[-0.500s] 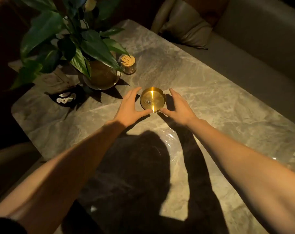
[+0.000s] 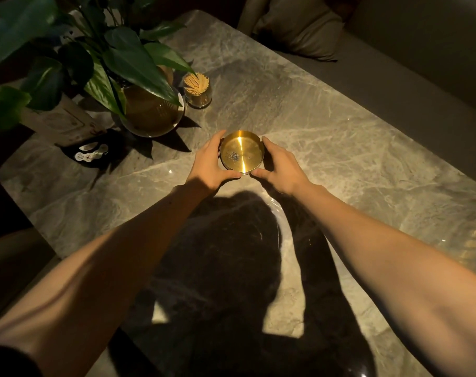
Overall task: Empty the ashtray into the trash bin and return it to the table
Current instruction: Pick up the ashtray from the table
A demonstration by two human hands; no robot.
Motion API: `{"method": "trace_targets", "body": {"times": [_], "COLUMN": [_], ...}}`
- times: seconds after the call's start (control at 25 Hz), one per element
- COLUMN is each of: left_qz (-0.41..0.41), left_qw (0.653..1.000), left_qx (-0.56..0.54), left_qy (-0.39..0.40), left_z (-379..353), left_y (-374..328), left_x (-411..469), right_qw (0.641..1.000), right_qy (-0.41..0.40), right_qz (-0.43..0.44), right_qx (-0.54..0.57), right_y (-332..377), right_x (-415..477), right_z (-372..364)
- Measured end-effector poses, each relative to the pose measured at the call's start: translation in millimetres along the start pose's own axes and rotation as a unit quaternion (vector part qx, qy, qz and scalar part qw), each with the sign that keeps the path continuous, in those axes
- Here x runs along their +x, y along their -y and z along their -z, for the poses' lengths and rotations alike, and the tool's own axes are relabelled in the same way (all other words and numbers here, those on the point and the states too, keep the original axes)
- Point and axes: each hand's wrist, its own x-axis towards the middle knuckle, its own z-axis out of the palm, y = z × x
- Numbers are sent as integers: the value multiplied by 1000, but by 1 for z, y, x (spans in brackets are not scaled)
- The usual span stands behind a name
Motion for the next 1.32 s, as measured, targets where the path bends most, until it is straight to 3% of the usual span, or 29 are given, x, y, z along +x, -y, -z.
{"method": "trace_targets", "body": {"times": [0.52,1.0,1.32], "left_qz": [-62,-130,-153], "left_qw": [987,962,935], "left_qx": [-149,-232,-282], "left_qy": [-2,65,152], "left_z": [13,-71,-154], "left_y": [-79,-205,-308], "left_x": [-67,-182,-284], "right_qw": [987,957,920], "right_qy": [-112,-222,-291], "right_qz": [-4,-30,-66], "right_qx": [119,183,253], "right_y": [14,-19,-71], "right_x": [-87,-295,-464], "right_z": [52,132,189]}}
